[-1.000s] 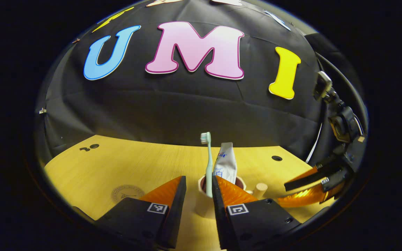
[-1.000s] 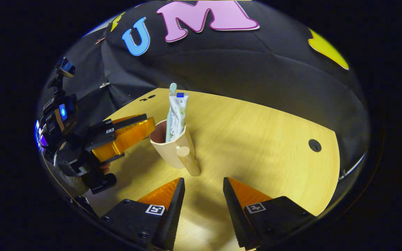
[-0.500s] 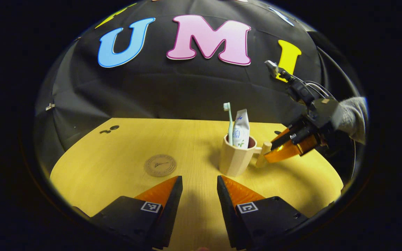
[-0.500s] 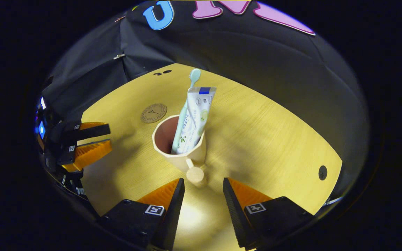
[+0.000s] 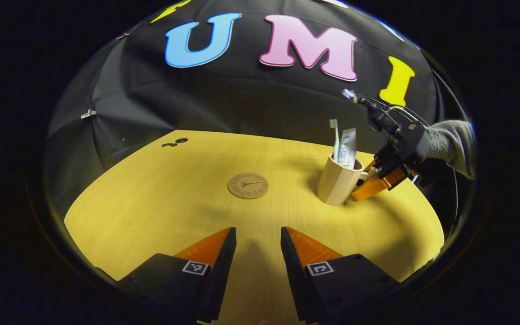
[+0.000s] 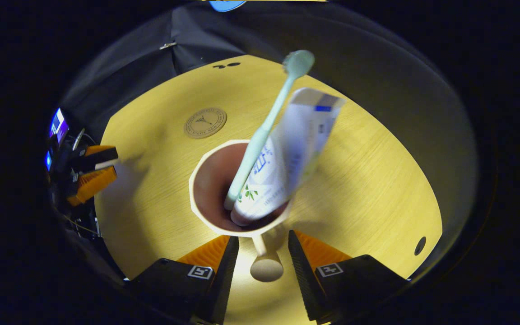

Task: Put the toothbrush and toothpaste on the desktop into the cup, then pick up the cup and place it on the coaster on the desktop.

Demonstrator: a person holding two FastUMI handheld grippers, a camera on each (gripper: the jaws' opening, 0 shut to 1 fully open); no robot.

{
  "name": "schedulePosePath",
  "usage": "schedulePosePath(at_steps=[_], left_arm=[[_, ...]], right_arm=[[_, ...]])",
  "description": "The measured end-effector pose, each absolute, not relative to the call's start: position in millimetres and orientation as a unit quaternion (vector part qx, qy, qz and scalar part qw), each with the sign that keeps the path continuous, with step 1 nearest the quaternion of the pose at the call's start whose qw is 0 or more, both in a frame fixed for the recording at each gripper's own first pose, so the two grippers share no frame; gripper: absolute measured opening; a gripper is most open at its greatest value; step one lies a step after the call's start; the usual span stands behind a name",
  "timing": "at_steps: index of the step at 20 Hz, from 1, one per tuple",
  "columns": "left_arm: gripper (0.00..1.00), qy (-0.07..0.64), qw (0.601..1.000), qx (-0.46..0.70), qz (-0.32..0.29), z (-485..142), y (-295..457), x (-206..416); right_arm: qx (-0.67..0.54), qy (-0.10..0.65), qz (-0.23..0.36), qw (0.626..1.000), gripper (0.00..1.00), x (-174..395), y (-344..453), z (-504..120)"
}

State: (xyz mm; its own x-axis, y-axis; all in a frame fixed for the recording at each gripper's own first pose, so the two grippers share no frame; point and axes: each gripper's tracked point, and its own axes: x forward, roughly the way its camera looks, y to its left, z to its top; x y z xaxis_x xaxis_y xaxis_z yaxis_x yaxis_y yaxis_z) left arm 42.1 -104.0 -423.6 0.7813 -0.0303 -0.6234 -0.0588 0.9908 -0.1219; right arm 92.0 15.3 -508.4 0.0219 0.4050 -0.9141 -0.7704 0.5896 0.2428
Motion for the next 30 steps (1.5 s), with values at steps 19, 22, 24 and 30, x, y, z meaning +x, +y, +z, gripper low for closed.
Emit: schedulePosePath(at_steps=[19, 22, 24, 30], left_arm=[[0.64, 0.331, 0.94, -0.078, 0.015, -424, -67, 41], [0.64, 0.329, 0.941, -0.077, 0.013, -420, -54, 37], [0.64, 0.328, 0.941, -0.078, 0.015, -419, -41, 32], [0.68, 0.328, 0.94, -0.083, 0.034, -411, 0, 7]], right_arm=[[-0.191, 0.555, 0.412, 0.697, 0.29, 90, 27, -491], [-0.176, 0.55, 0.415, 0.704, 0.34, 91, 51, -477], [-0.166, 0.547, 0.42, 0.705, 0.29, 90, 73, -471], [-0.176, 0.536, 0.438, 0.7, 0.29, 97, 140, -469]])
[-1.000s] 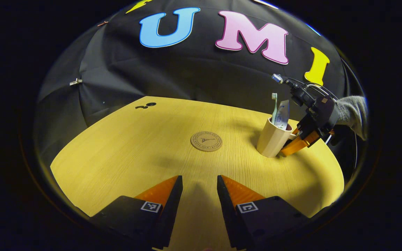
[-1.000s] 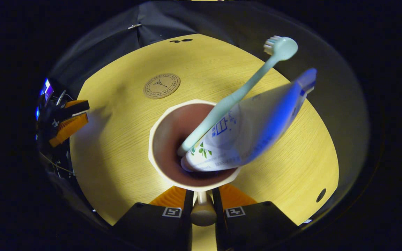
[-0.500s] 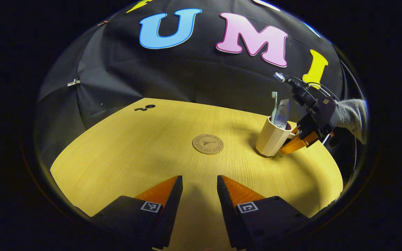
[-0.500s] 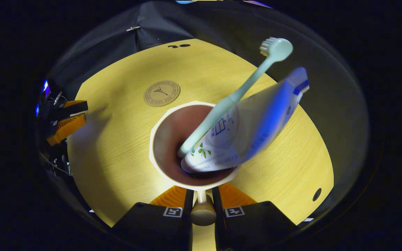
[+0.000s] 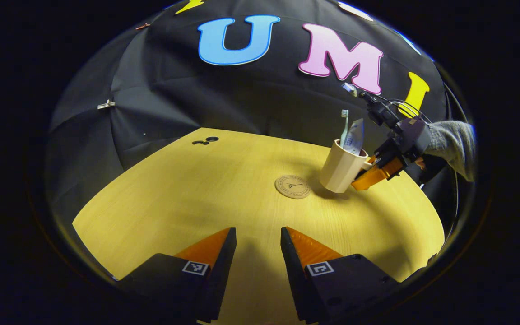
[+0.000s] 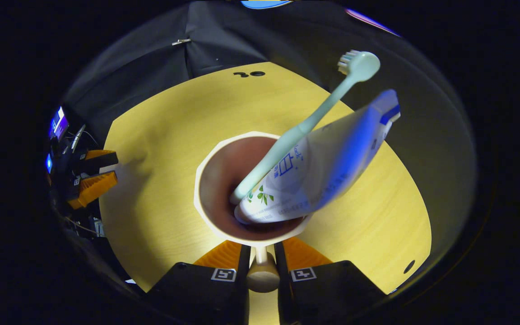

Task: Put the toothbrush and toothpaste on the desktop into the cup, then pick up the cup and place it on the coaster on the desktop.

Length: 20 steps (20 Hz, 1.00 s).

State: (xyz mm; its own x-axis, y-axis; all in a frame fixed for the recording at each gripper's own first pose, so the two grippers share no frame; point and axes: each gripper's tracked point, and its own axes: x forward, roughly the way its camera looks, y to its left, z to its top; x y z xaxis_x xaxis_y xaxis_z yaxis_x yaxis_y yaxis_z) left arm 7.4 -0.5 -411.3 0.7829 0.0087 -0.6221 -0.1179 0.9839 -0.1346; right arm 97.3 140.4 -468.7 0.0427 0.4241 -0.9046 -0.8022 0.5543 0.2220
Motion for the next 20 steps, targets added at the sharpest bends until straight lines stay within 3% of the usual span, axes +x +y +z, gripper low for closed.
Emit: schedulePosePath(at_steps=[1, 4, 9, 11, 18, 19, 20], left_arm=[[0.64, 0.328, 0.94, -0.085, 0.035, -412, 6, 7], [0.69, 0.33, 0.94, -0.081, 0.038, -416, 21, 1], [0.64, 0.337, 0.936, -0.09, 0.049, -423, 47, -7], [0.68, 0.338, 0.935, -0.092, 0.052, -425, 55, -8], [0.65, 0.344, 0.932, -0.099, 0.059, -431, 68, -5], [0.64, 0.344, 0.932, -0.101, 0.058, -431, 68, -4], [0.64, 0.343, 0.932, -0.101, 0.057, -430, 68, -3]], right_arm=[[-0.177, 0.536, 0.438, 0.7, 0.29, 99, 151, -470], [-0.181, 0.535, 0.444, 0.696, 0.29, 103, 179, -473], [-0.193, 0.541, 0.448, 0.685, 0.28, 104, 210, -485], [-0.2, 0.543, 0.445, 0.684, 0.28, 105, 206, -485], [-0.205, 0.556, 0.438, 0.676, 0.29, 102, 208, -488], [-0.201, 0.558, 0.437, 0.676, 0.23, 103, 209, -486], [-0.195, 0.565, 0.435, 0.674, 0.24, 102, 210, -488]])
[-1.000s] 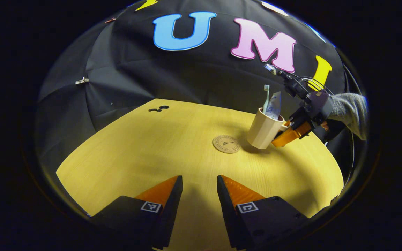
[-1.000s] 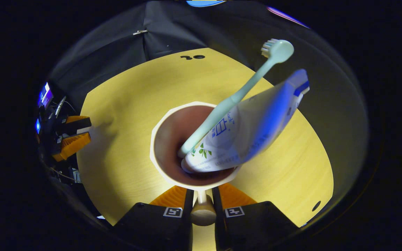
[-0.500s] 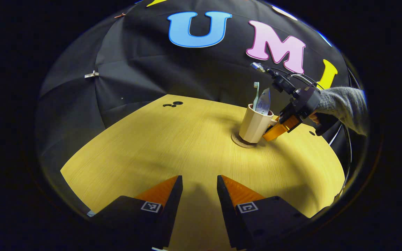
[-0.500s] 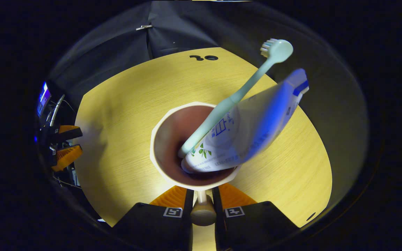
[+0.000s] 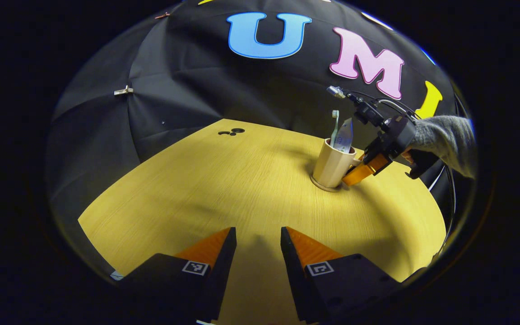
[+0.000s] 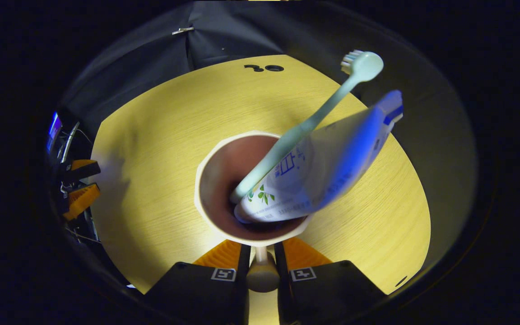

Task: Put the toothbrush and toothpaste on the desktop into the cup, then pick up the cup and place it on the coaster on the desktop.

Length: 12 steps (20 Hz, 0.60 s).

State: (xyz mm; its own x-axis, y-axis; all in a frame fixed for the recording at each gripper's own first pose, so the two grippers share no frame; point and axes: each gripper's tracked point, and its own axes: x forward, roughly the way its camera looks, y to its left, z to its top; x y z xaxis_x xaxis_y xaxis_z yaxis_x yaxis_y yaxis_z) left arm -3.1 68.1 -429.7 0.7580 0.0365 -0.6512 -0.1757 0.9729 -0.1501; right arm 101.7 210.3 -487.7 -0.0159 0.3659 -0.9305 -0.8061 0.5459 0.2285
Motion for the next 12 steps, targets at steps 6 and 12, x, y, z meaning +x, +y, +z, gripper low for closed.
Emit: schedulePosePath(at_steps=[6, 12], left_arm=[[0.68, 0.343, 0.933, -0.099, 0.052, -427, 66, 3], [0.64, 0.342, 0.934, -0.095, 0.035, -414, 54, 6]], right_arm=[[-0.165, 0.572, 0.437, 0.674, 0.27, 98, 213, -481], [-0.139, 0.559, 0.431, 0.695, 0.73, 99, 203, -450]])
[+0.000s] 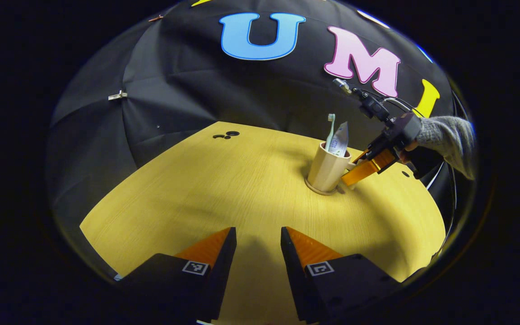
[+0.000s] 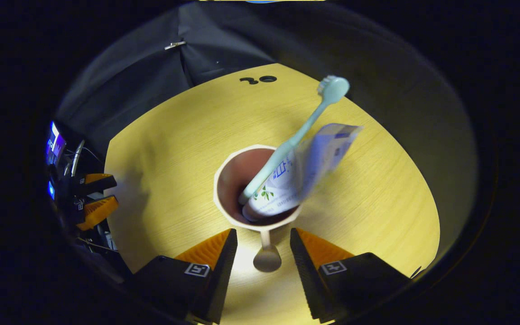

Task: Put the toothbrush and toothpaste on the desktop into the cup, then pick up the cup and place it on the coaster on the desktop.

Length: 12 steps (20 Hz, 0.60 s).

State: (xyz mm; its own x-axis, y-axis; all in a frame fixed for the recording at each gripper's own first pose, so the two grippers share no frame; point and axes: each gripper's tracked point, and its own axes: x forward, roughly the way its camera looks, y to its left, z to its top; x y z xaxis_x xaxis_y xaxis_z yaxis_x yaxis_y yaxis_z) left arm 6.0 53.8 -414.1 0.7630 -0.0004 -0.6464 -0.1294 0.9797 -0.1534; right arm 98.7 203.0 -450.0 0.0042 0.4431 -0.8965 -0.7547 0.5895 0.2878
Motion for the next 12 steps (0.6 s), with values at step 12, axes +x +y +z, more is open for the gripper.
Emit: schedulePosePath(at_steps=[12], left_arm=[[0.91, 0.307, 0.95, -0.053, 0.0, -332, 28, 26]], right_arm=[[-0.073, 0.527, 0.397, 0.748, 0.92, 48, 171, -364]])
